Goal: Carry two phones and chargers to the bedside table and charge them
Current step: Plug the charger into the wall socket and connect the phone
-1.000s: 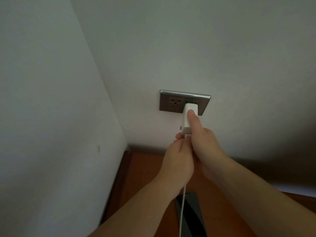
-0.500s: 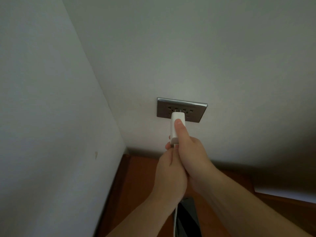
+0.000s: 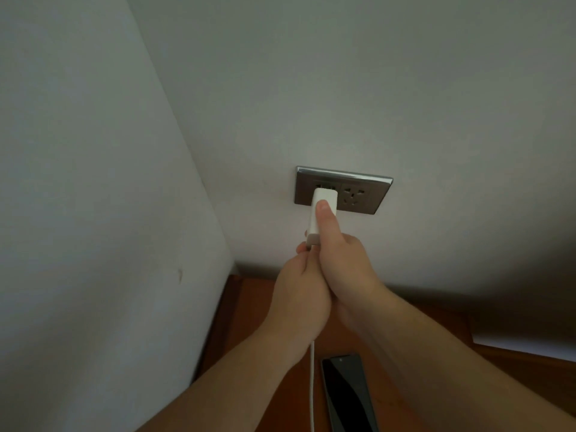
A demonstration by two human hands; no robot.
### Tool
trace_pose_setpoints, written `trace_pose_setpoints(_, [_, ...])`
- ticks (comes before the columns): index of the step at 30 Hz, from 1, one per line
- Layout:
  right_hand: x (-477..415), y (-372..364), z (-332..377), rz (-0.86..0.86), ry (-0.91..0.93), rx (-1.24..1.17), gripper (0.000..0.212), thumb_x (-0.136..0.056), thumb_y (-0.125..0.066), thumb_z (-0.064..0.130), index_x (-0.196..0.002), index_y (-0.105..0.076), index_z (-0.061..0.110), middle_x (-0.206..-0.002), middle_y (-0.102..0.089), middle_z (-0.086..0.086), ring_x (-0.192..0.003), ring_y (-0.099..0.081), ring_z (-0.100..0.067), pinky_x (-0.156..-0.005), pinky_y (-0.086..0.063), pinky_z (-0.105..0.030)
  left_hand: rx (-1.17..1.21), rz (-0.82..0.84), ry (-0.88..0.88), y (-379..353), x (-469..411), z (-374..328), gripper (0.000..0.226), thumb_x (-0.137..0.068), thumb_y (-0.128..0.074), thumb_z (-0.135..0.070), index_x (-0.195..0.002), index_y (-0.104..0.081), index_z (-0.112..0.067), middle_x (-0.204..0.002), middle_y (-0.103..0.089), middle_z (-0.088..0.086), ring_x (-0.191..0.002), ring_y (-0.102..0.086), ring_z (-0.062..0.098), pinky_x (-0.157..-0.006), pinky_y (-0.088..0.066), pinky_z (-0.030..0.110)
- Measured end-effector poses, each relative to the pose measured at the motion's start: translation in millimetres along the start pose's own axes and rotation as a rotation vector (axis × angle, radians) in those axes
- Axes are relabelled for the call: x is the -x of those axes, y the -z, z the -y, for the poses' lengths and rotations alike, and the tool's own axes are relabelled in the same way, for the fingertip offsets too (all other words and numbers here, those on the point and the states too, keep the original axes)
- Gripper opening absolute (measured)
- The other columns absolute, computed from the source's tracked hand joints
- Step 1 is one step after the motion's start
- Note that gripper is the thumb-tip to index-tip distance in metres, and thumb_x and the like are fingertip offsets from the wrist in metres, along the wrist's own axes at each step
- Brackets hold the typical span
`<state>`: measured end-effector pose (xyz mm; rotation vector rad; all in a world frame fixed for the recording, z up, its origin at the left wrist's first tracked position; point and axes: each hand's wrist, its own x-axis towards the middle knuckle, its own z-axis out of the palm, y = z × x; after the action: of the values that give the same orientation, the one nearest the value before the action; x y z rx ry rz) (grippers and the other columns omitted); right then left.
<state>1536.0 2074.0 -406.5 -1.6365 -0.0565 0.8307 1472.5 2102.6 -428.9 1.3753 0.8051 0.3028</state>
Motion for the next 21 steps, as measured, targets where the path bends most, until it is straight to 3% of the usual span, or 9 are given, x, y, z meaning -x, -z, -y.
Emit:
trace_pose_setpoints(3, [2.9,-1.9,2.3,-0.007,0.011,0.033,0.060,-0.085,-0.043,0.071,-0.087,-0.067,0.016,-0.080,-0.071,-0.001,-0.073,-0.067,-0.012,-0.044,-0.045,-0.020,-0.024,-0.001,0.036,1.4,1.9,-3.4,0.022,-0.101,-0.042,-0.033,-0.091,-0.060,-0.028,-0.059,-0.067,-0.009,-0.054,-0.063,-0.001,-0.044,-0.043,0.012])
trace_pose_setpoints(6, [1.3,-2.8,15.0,0.006,-0.132,-0.050,0.064,-0.078,-0.048,0.075,-0.099,-0.063,0.017,-0.088,-0.070,-0.001,-0.079,-0.067,-0.018,-0.043,-0.045,-0.022,0.046,-0.050,-0.001,3.9,2.9,-10.7,0.031,-0.099,-0.038,-0.038,-0.082,-0.063,-0.030,-0.060,-0.068,-0.009,-0.055,-0.064,0.003,-0.044,-0.043,0.016])
trace_pose_setpoints(11, [7.9,-0.7,12.2,0.006,-0.078,0.073,0.056,-0.083,-0.041,0.074,-0.088,-0.061,0.023,-0.084,-0.069,0.001,-0.075,-0.065,-0.011,-0.042,-0.043,-0.020,-0.024,0.031,0.072,3.0,7.9,-15.9,0.024,-0.101,-0.039,-0.035,-0.087,-0.059,-0.032,-0.070,-0.067,-0.004,-0.059,-0.064,0.004,-0.050,-0.044,0.017])
trace_pose_setpoints(15, [3.0,-2.9,16.3,-0.017,-0.164,-0.012,0.069,-0.080,-0.048,0.074,-0.104,-0.063,0.012,-0.092,-0.070,-0.007,-0.079,-0.068,-0.022,-0.045,-0.046,-0.026,-0.037,0.030,0.093,6.3,2.9,-15.1,0.029,-0.101,-0.036,-0.038,-0.087,-0.060,-0.027,-0.068,-0.064,-0.002,-0.058,-0.060,0.010,-0.051,-0.043,0.023])
trace_pose_setpoints(18, [2.0,-1.4,14.2,-0.018,-0.132,0.014,0.066,-0.081,-0.048,0.073,-0.097,-0.063,0.011,-0.085,-0.071,-0.007,-0.069,-0.068,-0.019,-0.044,-0.049,-0.026,-0.020,0.049,0.110,4.5,5.8,-20.7,0.033,-0.101,-0.035,-0.038,-0.090,-0.060,-0.020,-0.059,-0.055,-0.002,-0.051,-0.050,0.012,-0.047,-0.040,0.026])
trace_pose_setpoints(21, [-1.2,-6.2,27.6,0.016,-0.200,-0.122,0.057,-0.082,-0.054,0.066,-0.090,-0.064,0.011,-0.080,-0.070,-0.008,-0.067,-0.068,-0.024,-0.053,-0.053,-0.030,-0.026,0.005,0.066,8.2,3.0,-32.4,0.034,-0.099,-0.037,-0.028,-0.081,-0.059,-0.011,-0.062,-0.051,0.002,-0.056,-0.047,0.019,-0.053,-0.039,0.032])
